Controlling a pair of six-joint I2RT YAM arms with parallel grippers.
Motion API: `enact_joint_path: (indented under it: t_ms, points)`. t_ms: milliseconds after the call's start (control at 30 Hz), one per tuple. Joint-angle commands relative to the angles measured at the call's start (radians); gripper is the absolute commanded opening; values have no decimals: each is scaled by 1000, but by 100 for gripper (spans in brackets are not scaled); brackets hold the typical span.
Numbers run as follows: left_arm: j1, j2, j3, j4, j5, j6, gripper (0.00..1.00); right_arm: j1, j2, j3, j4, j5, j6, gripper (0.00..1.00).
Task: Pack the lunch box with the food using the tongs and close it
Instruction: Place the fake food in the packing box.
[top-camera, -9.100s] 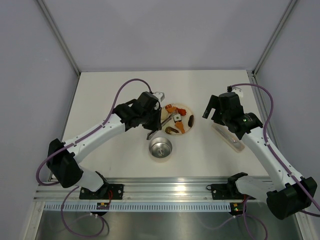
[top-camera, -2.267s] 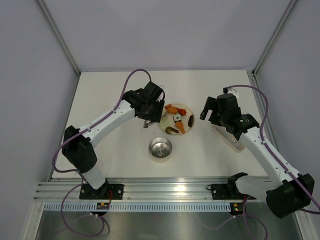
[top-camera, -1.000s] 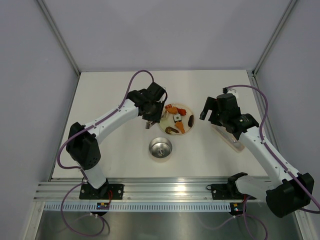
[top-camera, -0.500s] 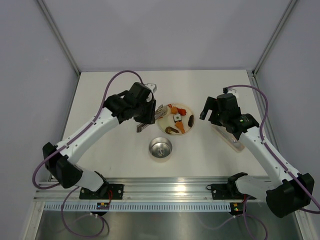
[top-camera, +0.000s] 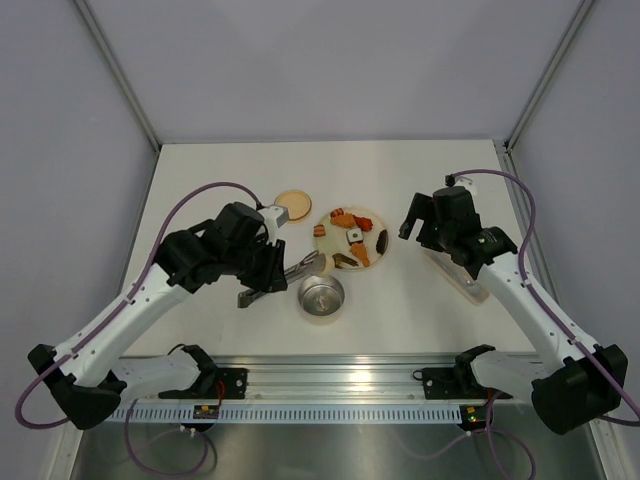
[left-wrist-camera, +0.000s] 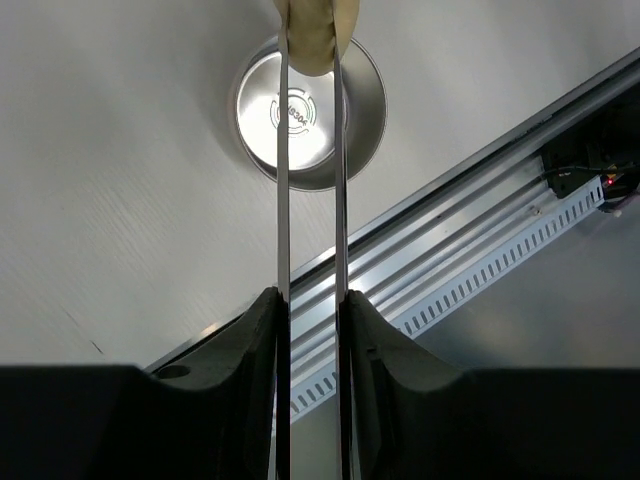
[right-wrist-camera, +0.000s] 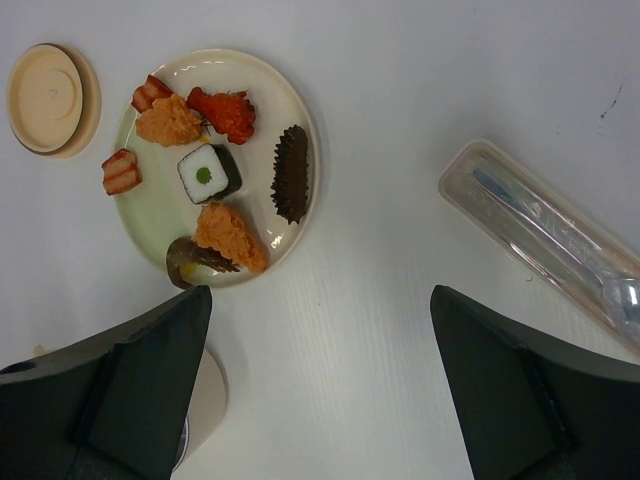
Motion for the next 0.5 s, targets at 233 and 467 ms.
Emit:
enact_joint_path:
  t_ms: [233,467]
  points:
    - [-17,-89,-137,-8,108,-15,12,2,8,12,24,-16,13,99]
    - [-37,-60,-203,74,85,-37,14,2,2,9,13,-10,15,99]
